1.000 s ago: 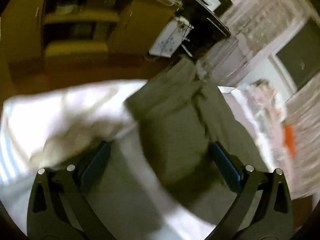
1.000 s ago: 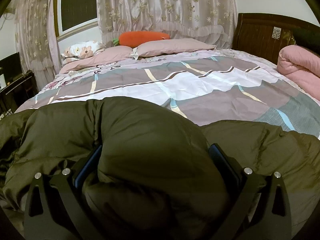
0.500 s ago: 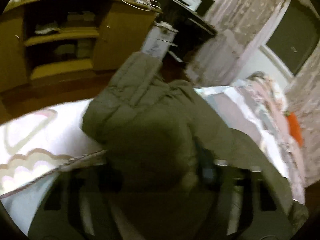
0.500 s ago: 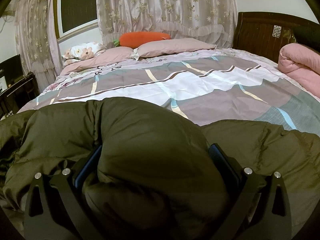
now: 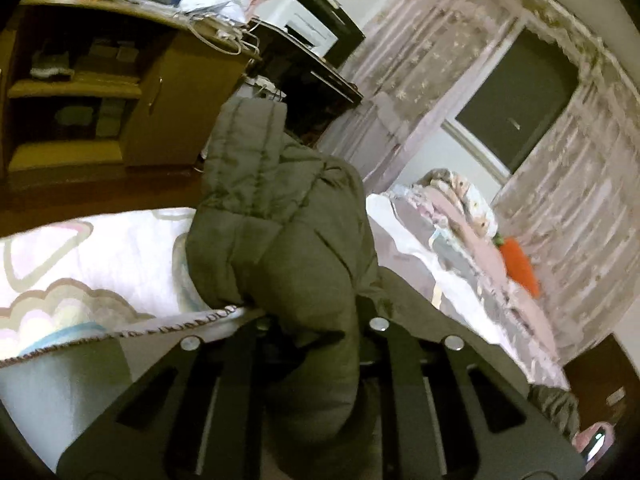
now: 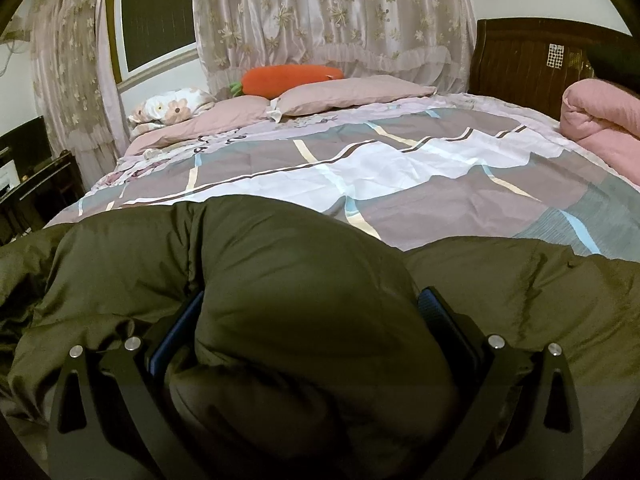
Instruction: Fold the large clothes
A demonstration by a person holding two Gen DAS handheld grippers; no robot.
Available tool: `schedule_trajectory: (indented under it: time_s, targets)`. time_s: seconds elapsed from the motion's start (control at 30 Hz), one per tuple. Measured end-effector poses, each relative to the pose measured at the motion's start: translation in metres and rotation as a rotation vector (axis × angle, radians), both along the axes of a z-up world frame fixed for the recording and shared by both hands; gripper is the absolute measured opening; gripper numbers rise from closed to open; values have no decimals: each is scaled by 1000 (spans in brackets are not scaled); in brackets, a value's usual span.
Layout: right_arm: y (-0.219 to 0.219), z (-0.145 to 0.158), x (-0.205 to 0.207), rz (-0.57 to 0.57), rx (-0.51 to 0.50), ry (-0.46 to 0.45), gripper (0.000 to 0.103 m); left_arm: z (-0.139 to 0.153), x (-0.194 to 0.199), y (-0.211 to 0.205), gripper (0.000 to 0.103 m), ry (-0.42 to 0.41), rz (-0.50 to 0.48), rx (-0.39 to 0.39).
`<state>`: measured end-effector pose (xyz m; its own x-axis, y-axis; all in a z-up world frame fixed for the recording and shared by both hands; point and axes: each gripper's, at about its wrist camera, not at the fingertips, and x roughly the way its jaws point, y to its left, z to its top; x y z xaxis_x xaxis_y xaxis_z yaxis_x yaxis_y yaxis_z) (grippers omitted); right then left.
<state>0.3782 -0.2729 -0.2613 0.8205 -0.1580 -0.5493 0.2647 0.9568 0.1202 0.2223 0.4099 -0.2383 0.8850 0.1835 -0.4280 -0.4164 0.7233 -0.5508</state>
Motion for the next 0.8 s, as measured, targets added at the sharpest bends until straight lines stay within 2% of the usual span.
schedule_trajectory:
  time_s: [0.13, 0.17, 0.2, 0.33, 0.43, 0.47, 0.5, 0.57, 0.67, 0.73, 0.8]
  targets:
    - [4, 1, 1, -2, -2, 2, 102, 26, 12, -29, 12, 106, 4, 154]
    - [3, 1, 1, -2, -1, 3, 102, 38, 19, -40, 12, 149, 27, 219]
    - [-2, 1, -2, -2, 0, 0, 102, 45, 20, -42, 13, 168, 44, 248]
    - [-3, 1, -2, 0, 4, -2, 102, 68, 19, -48, 18, 243, 110, 291]
    - [4, 1, 2, 1, 14, -7, 102, 73, 15, -48, 42, 309, 148, 364]
    - [4, 0, 5, 0, 15, -8, 102, 72, 12, -47, 65, 316, 154, 371]
    - [3, 0, 5, 0, 16, -7, 102, 73, 9, -44, 81, 303, 161, 373]
    - [3, 0, 4, 0, 17, -8, 102, 71, 7, -39, 82, 289, 164, 377]
    - [8, 0, 6, 1, 20, -8, 102, 52, 23, -27, 58, 368, 133, 359]
    - [3, 1, 3, 1, 22, -9, 102, 29, 31, -13, 58, 465, 154, 313]
    - [7, 0, 5, 2, 24, -10, 102, 10, 29, 1, 58, 488, 174, 253]
